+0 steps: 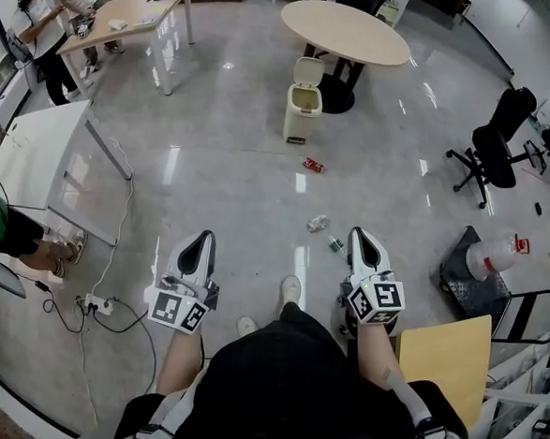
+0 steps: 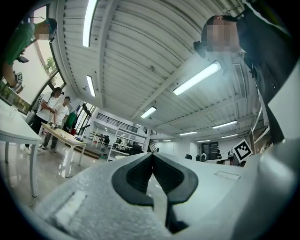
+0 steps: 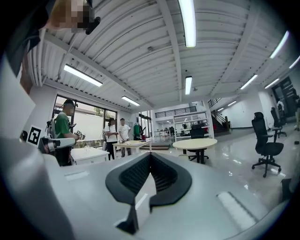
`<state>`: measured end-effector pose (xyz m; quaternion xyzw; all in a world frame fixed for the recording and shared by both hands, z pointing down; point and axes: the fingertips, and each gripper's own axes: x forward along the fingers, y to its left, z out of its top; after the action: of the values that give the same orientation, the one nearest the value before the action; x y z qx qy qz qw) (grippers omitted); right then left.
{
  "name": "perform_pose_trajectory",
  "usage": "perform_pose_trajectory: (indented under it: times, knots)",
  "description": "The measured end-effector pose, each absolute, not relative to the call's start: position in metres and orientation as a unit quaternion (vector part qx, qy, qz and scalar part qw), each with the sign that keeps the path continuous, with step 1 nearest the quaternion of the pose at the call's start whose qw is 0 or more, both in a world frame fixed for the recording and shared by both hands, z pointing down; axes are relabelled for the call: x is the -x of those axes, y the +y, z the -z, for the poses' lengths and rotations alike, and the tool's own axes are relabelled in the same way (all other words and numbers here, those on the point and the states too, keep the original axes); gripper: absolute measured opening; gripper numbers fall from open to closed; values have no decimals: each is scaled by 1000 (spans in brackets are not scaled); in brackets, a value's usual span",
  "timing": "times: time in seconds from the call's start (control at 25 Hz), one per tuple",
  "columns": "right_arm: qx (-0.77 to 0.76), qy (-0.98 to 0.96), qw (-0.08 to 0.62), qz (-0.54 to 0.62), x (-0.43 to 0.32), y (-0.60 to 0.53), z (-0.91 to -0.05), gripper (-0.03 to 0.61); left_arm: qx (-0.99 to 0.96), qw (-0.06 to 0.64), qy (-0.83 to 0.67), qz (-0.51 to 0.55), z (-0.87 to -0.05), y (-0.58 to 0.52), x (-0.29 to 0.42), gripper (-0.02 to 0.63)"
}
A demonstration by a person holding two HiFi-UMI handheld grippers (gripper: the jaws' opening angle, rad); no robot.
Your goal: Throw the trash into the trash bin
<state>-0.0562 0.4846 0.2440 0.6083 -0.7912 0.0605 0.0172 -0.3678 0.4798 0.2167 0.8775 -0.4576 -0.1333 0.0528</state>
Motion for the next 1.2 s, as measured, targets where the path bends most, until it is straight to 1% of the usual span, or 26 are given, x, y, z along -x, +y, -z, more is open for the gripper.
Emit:
perform_pose_trajectory:
  times: [0.16, 0.32, 0.48, 0.6, 0.72, 0.88, 1.12, 1.2]
  knots:
    - [-592, -802, 15, -74, 55, 464, -261, 6, -878, 46, -461, 120, -215, 464, 350, 0]
    - [-569, -816, -25, -99, 47, 413, -265, 6, -872, 28, -478, 107, -209, 428, 334, 0]
    - [-534, -840, -51, -79, 35, 352, -250, 6, -861, 33, -495, 112, -203, 379, 306, 0]
    - [-522, -848, -67, -66, 18, 321, -244, 6, -870, 24, -474, 133, -191, 352, 276, 0]
    - [-516, -850, -64, -80, -2, 297, -253, 6, -874, 14, -463, 143, -188, 328, 250, 0]
    - [-510, -854, -56, -86, -27, 281, -260, 6, -873, 24, -467, 140, -194, 301, 219, 0]
    - [-527, -843, -59, -85, -69, 262, -266, 6, -890, -2, -447, 95, -199, 272, 160, 0]
    - [-535, -838, -58, -89, -78, 258, -269, 6, -897, -1, -435, 84, -204, 266, 145, 0]
